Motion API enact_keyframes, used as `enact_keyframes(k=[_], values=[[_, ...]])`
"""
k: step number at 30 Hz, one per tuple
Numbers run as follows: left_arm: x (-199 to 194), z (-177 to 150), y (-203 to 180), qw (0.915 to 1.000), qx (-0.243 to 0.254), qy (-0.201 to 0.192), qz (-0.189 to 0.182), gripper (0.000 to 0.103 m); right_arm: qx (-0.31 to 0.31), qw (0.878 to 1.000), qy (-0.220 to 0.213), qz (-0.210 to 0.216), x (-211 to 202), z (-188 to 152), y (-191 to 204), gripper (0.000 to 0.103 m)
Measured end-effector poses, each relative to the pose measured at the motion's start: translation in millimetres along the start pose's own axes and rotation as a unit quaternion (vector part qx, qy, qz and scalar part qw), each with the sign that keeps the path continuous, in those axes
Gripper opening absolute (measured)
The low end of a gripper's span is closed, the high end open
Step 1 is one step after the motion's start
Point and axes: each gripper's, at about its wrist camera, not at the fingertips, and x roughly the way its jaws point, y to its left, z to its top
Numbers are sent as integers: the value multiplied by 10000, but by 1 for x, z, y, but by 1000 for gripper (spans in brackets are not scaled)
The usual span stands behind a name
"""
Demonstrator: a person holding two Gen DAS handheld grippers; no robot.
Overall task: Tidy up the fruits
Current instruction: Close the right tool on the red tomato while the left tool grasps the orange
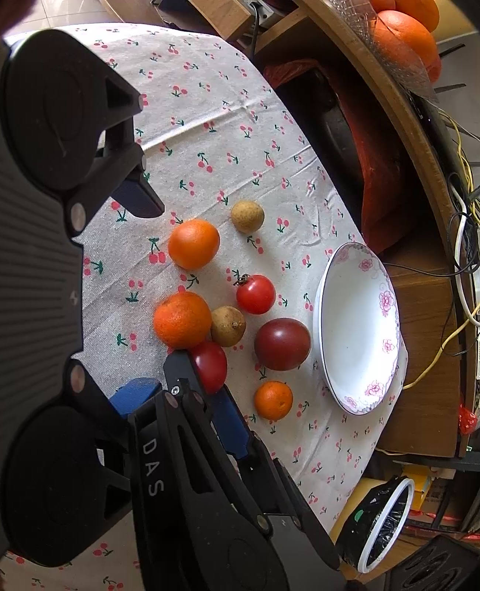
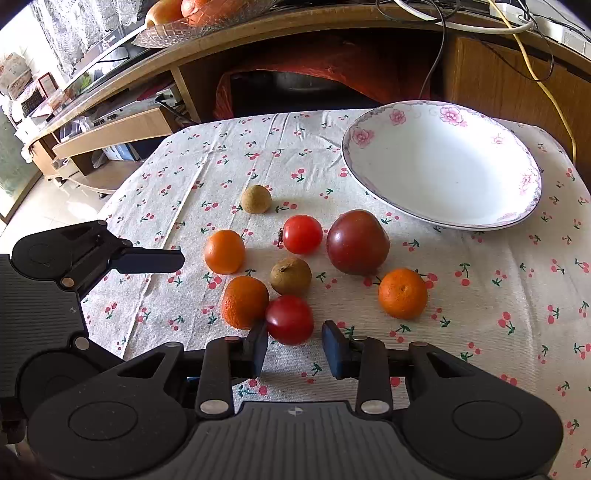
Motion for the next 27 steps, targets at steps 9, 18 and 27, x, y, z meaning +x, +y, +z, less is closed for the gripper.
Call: enact_keyframes(k=[9,18,27], values=[[2,-2,-4,9999,109,38,15,101,89,9999,-72,26,0,-2,0,33],[-2,-1,-5,9998,185,-73,-63,96,-313,9989,0,-341,-3,-3,9,23],[2,-1,-1,9998,-23,-51,-192,79,-42,9993,-200,-319,-29,-6,-6,23]])
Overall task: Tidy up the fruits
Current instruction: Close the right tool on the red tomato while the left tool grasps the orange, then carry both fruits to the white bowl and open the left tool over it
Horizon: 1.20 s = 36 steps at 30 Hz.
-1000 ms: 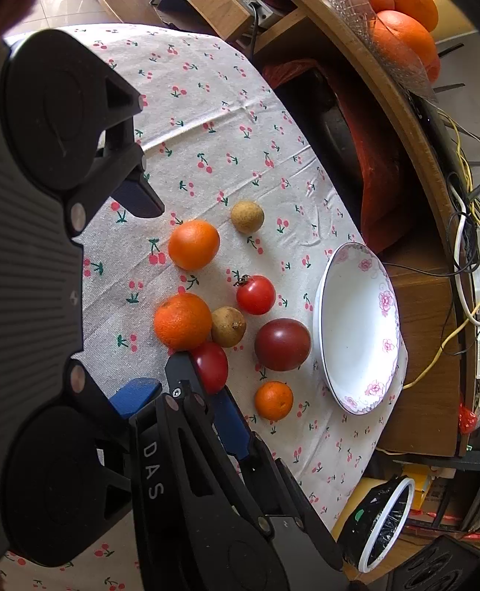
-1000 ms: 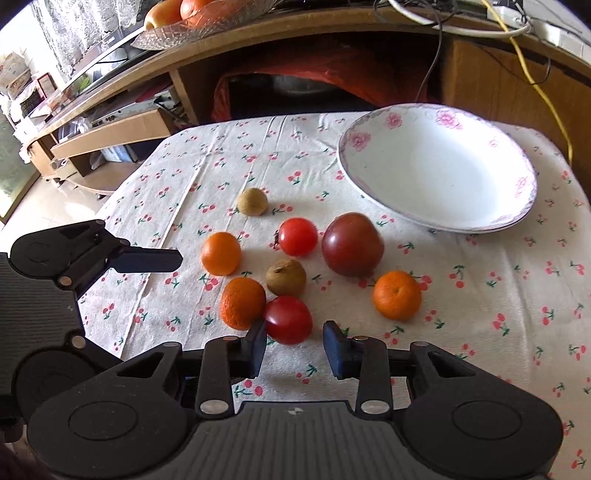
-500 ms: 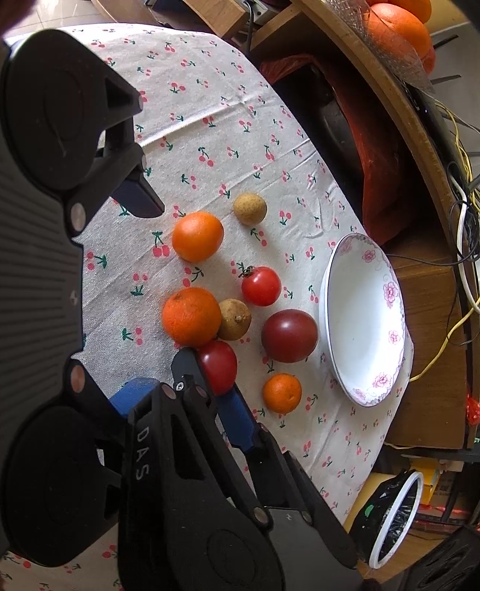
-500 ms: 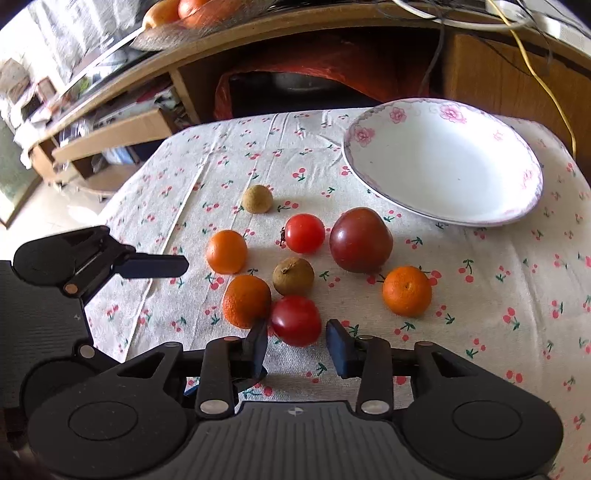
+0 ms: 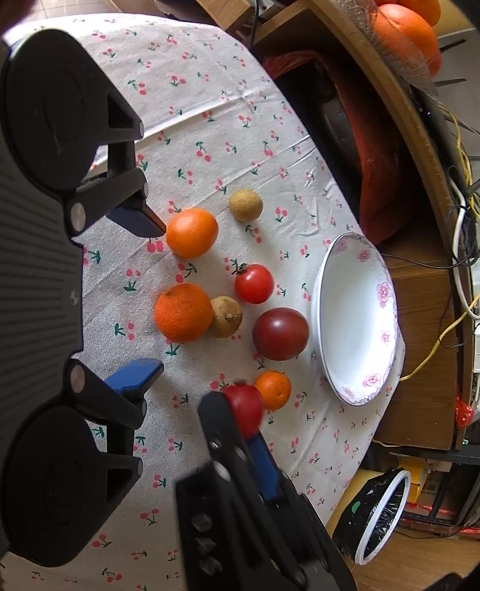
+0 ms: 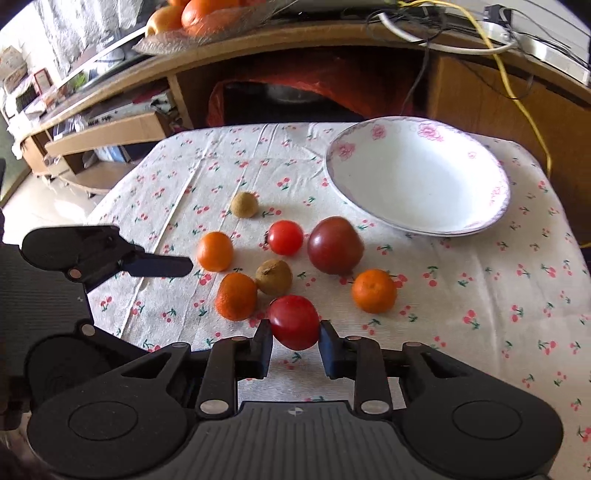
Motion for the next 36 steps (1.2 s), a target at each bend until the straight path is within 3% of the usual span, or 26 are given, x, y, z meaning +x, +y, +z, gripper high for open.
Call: enact_keyframes(k=[7,16,36], values=[[2,7,-3,9997,-78,-48,-238,49,251,9997,-17,47,-7,-4,-13,23],[5,11,0,9995,-187,7,-248,41,278,9996,99,7,-5,-5,-15,23],[-9,34,3,9986,-301,-343,-253,40,218,9998,-24,-16,-12,-2,-12,23]])
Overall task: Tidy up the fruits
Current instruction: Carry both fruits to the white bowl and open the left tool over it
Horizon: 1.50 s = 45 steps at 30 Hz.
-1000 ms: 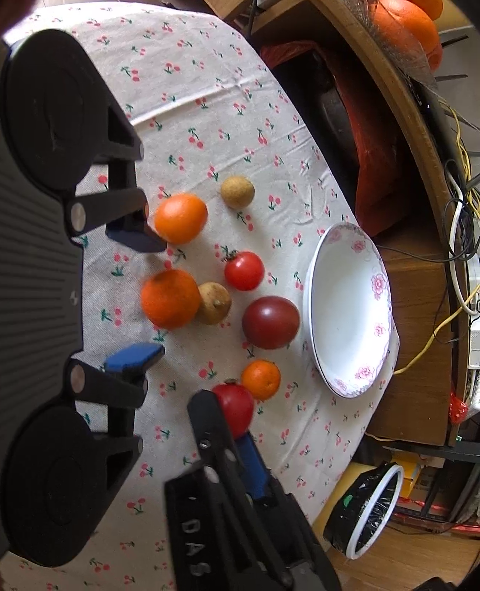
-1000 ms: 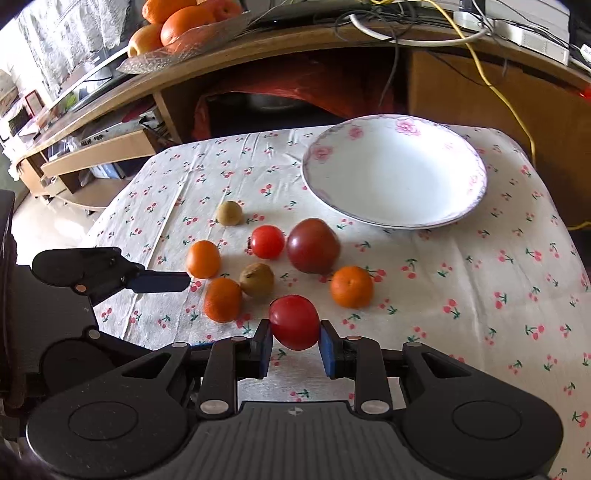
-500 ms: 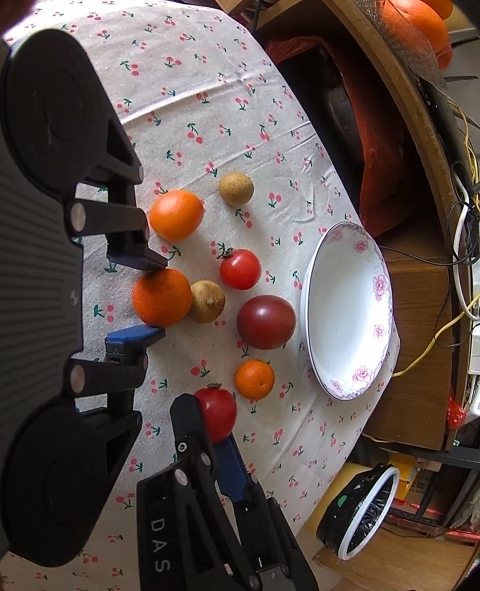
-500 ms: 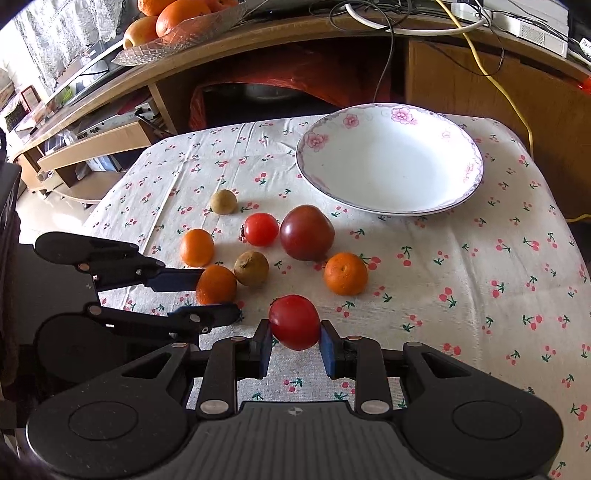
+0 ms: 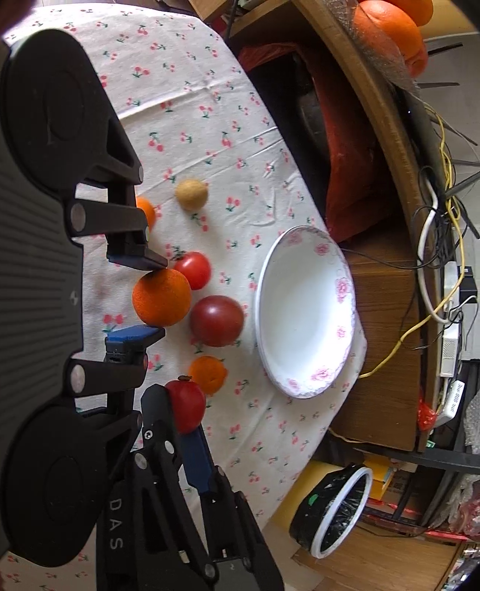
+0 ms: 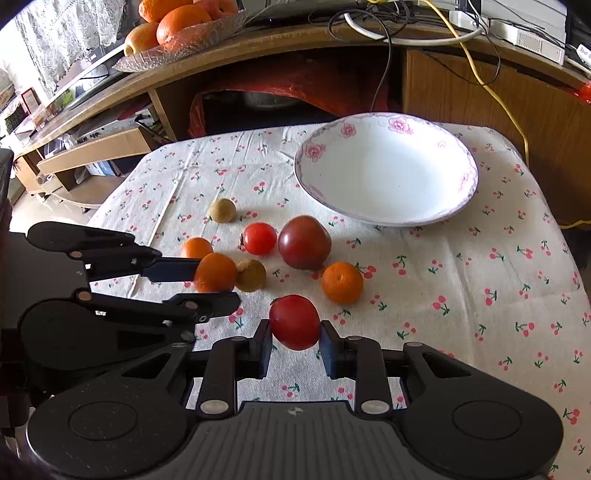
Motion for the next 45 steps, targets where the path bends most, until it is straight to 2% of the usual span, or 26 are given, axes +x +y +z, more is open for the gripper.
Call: enact_keyframes(k=[12,27,35,45], values=[[8,31,2,9997,-108,-226,17,40,241,9992,-299,-139,-8,20,-12,24],[42,72,12,9990,-155,-409,71,39,366,9968,-616,-363,5,52,-39,24],[61,72,13,9996,-121,-258,87,39,281,9971,-588,-406,22,60,-52,25],[63,71,11,9994,-57,-283,186,39,243,9970,-542,-500,32,63,-56,26]])
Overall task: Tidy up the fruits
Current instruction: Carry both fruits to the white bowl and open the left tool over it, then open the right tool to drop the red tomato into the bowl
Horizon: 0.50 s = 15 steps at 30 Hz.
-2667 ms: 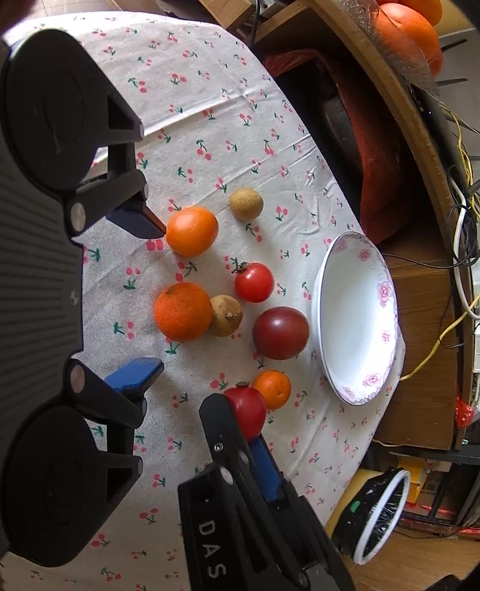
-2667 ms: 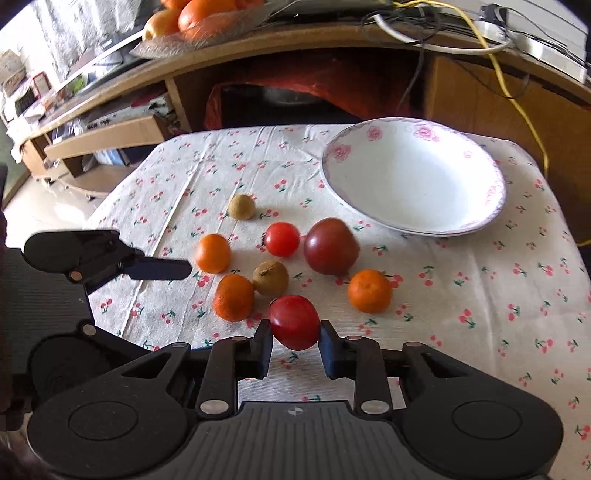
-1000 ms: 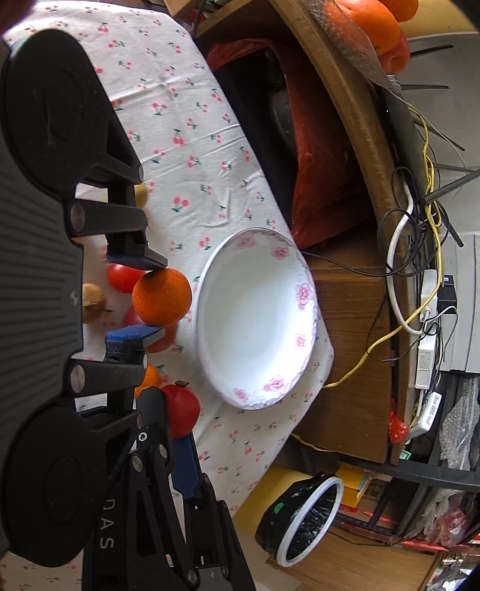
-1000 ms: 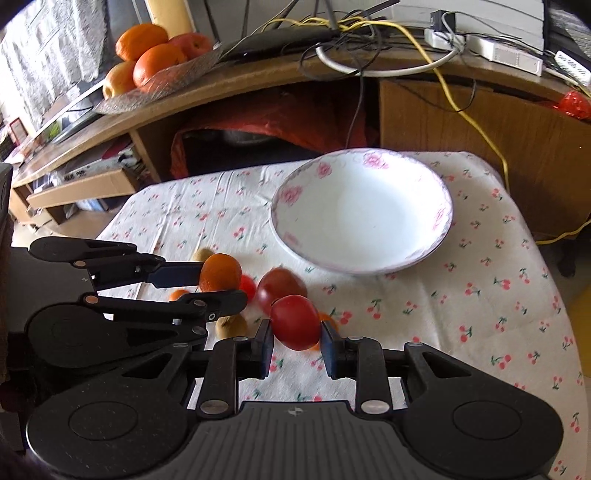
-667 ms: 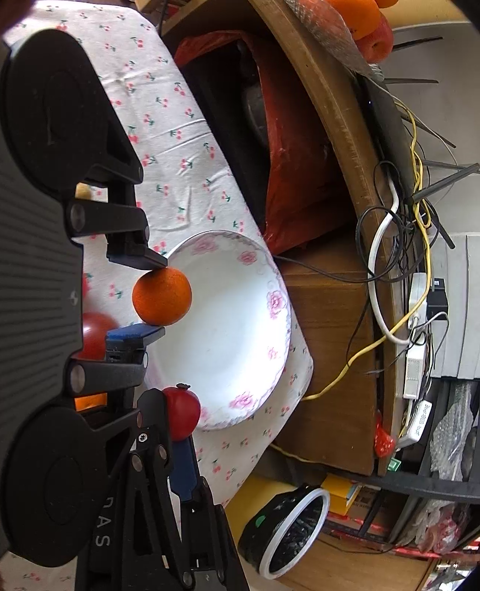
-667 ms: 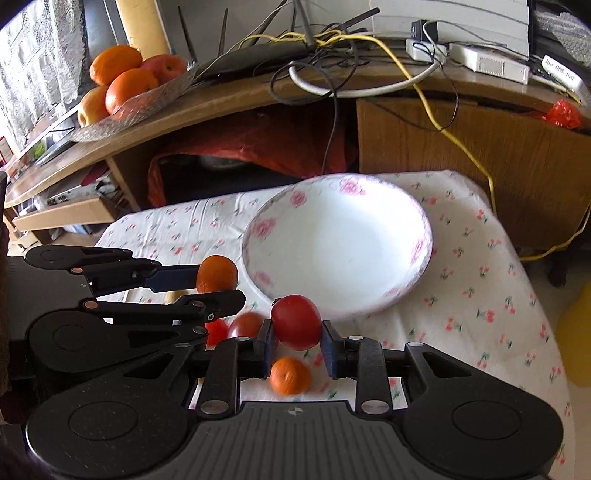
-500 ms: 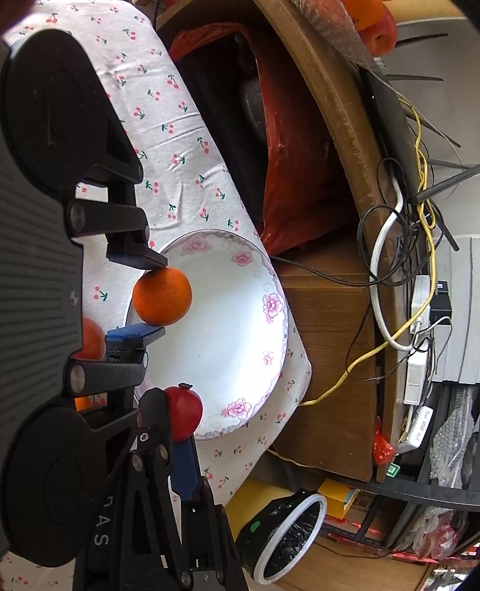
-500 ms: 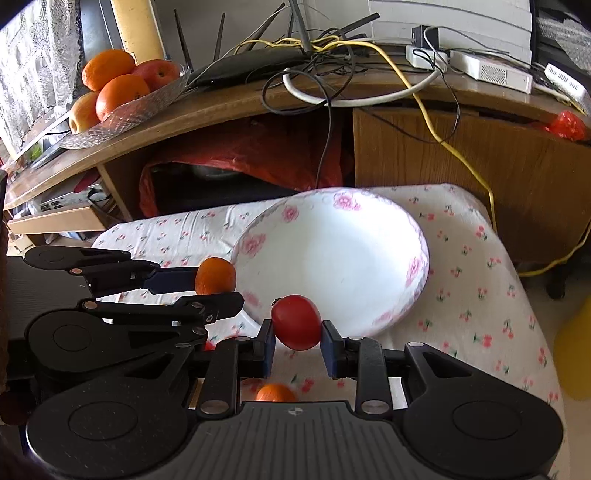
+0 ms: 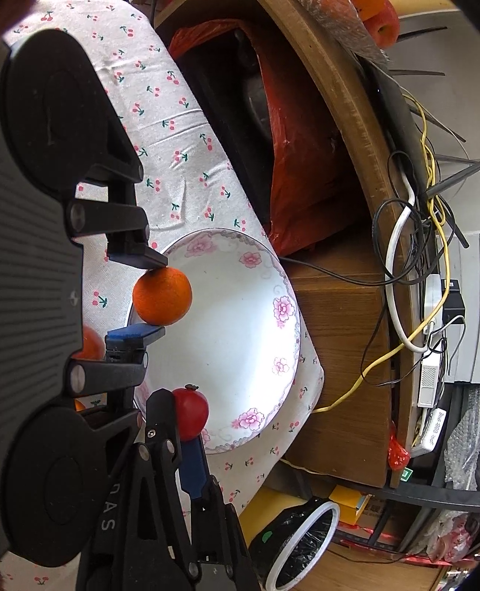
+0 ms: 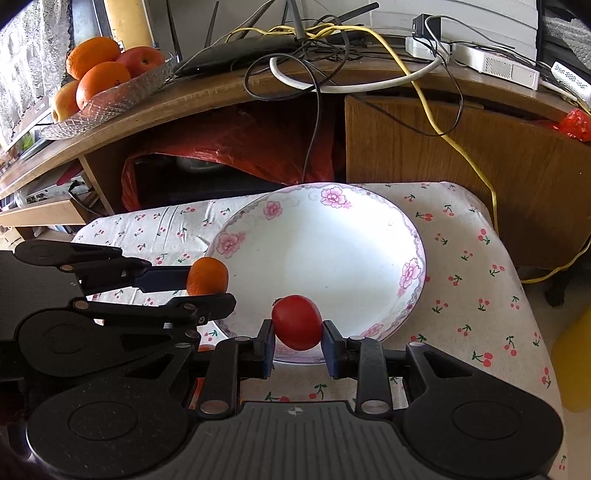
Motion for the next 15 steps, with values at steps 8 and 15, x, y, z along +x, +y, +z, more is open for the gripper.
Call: enact_keyframes(k=[8,15], values=[[0,1,0,10000,-17,10,7,39,26,10000,23,-23,3,0,0,27],[1,0,1,10000,-64,43,10,41,41,10000,37,-41,5,0,-1,28]])
